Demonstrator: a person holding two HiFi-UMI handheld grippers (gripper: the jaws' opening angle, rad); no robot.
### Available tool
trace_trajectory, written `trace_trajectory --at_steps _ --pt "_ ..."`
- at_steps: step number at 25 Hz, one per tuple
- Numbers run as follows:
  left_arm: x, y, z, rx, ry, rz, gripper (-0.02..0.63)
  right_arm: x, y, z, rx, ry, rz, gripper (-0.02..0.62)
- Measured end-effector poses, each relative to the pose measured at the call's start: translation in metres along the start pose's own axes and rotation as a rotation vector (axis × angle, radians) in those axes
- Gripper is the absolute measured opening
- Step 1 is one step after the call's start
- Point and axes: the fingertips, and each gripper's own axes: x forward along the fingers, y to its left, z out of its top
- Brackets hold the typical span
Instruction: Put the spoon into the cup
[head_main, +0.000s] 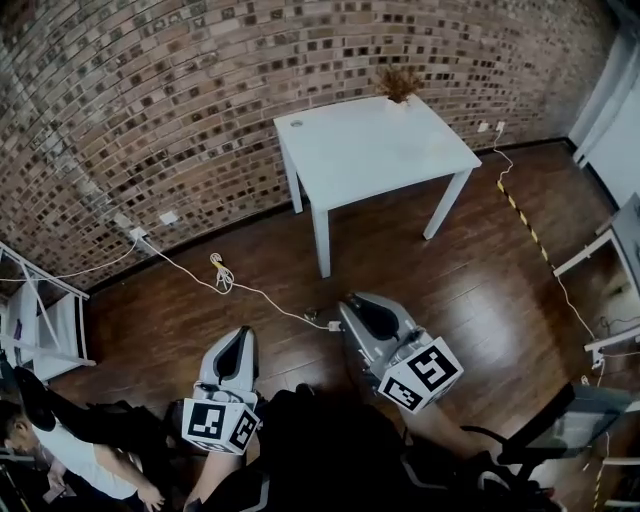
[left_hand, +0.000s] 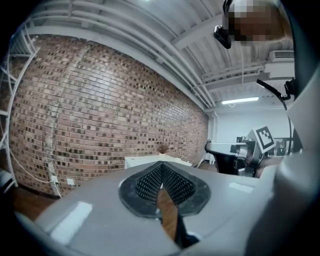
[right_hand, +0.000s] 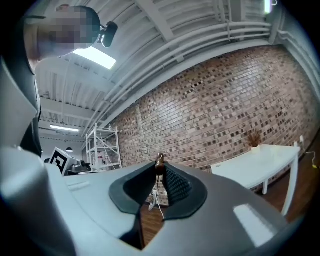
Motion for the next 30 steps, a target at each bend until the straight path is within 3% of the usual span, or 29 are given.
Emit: trace_trajectory --at_steps 5,9,15,22,30 --pt "0.055 0.009 0.008 0.003 -0.003 -0.071 -0.006 0.020 -0.046 0.010 0.004 -0.007 -0.077 0.049" --pt "0.099 0.017 0.022 0.025 -0.052 -0.095 -0.006 0.033 -0.068 0.027 -0.085 -0.012 -0.130 0.049" --pt "0.159 0.000 0.021 0.030 -0.022 -0.161 -0.006 0.040 -0.123 0.035 -0.058 -0.014 -0.139 0.049" --pt "0.239 -0.049 0.019 -0.006 -0.027 -0.077 -0.006 0.020 -0.217 0.056 -0.062 -0.003 -0.081 0.049" --pt "0.327 -0.124 0.020 0.001 -0.032 -0.057 -0.006 -0.019 -0.320 0.093 -0.072 0.018 -0.028 0.049"
